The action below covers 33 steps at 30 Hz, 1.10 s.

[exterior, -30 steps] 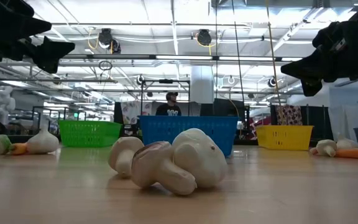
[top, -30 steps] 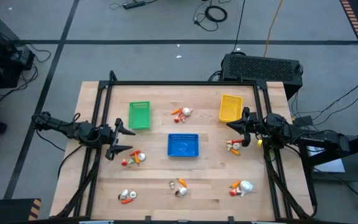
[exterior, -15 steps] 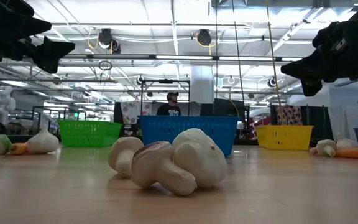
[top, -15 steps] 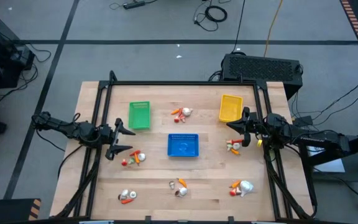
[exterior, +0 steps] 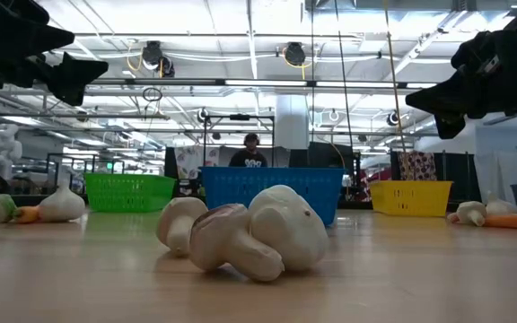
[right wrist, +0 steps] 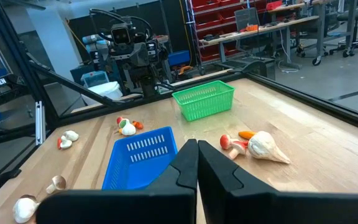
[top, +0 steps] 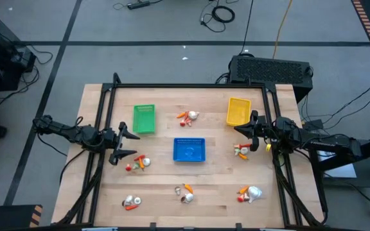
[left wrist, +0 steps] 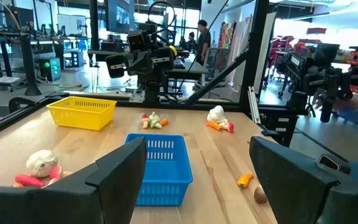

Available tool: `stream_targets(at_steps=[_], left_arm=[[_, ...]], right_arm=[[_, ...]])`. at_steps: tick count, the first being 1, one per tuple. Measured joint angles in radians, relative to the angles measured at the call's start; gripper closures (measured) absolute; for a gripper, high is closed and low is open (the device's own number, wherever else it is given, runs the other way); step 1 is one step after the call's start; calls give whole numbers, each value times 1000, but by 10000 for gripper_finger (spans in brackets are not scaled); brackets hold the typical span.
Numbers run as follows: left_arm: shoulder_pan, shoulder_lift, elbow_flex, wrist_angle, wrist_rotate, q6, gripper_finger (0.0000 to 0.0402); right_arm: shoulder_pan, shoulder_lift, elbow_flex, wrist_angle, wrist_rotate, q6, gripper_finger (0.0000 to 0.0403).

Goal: Sort produce into baskets

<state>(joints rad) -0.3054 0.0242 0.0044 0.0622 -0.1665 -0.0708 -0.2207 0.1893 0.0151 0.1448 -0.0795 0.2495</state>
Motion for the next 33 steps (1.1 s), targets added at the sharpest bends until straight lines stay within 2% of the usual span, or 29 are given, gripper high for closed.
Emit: stream_targets(at_steps=[12,14,17,22,28,33], left_arm=[[0,0,0,11,-5,-2,107],[0,0,0,19,-5,-56,107],[0,0,0,25,-1,-129,107],[0,0,0,53,1,-134,107],[-1,0,0,69,-6,-129,107],[-1,0,0,79,-59,-129,107]], right_arm=[[0,0,0,4,0,0,403],[0,0,0,18,0,-4,403],[0,1,0,61,15,27,403],[0,2,0,181,50,94,403],[0,3,0,196,76,199,403],[2,6,0,209,43,245,403]])
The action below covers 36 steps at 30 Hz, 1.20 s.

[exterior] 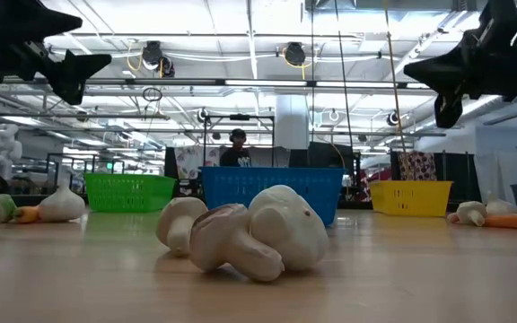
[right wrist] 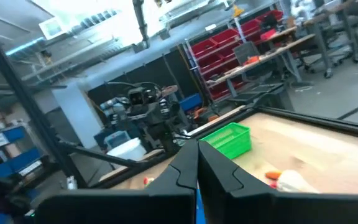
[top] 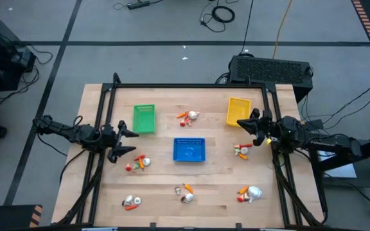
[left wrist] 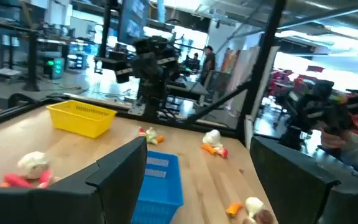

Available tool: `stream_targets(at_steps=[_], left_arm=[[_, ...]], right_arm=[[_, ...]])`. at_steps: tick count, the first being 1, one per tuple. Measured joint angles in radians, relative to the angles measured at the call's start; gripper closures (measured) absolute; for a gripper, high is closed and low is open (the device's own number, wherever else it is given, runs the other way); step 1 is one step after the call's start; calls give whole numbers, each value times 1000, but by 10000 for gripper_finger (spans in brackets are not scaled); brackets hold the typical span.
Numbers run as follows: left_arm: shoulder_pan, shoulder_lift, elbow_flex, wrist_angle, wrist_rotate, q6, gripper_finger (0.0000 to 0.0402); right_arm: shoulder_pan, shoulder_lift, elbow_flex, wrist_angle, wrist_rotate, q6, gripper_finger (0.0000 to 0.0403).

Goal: Sort produce into baskets
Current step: Put the bottom left green mushroom into the blue bin

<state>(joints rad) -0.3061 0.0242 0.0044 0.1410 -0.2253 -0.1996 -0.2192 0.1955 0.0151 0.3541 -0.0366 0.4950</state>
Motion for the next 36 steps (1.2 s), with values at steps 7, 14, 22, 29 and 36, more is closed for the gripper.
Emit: stream_targets(at_steps=[7,14,22,29,36], left_arm=[[5,31,45,-28,-58,-74,107],[5,331,248,-61,-70,-97,107],[-35,784,642,-365,-53,-91,107],[-156,958,817,-557,-48,-248,108],[-334,1052,819,-573,-97,-418,108]], right_arm=[[73,57,0,69,-22,-49,403],[207,180,0,241,-22,-95,403],[331,369,102,312,-21,-146,403],[433,643,343,185,-21,-269,403],[519,993,632,43,-20,-395,403]])
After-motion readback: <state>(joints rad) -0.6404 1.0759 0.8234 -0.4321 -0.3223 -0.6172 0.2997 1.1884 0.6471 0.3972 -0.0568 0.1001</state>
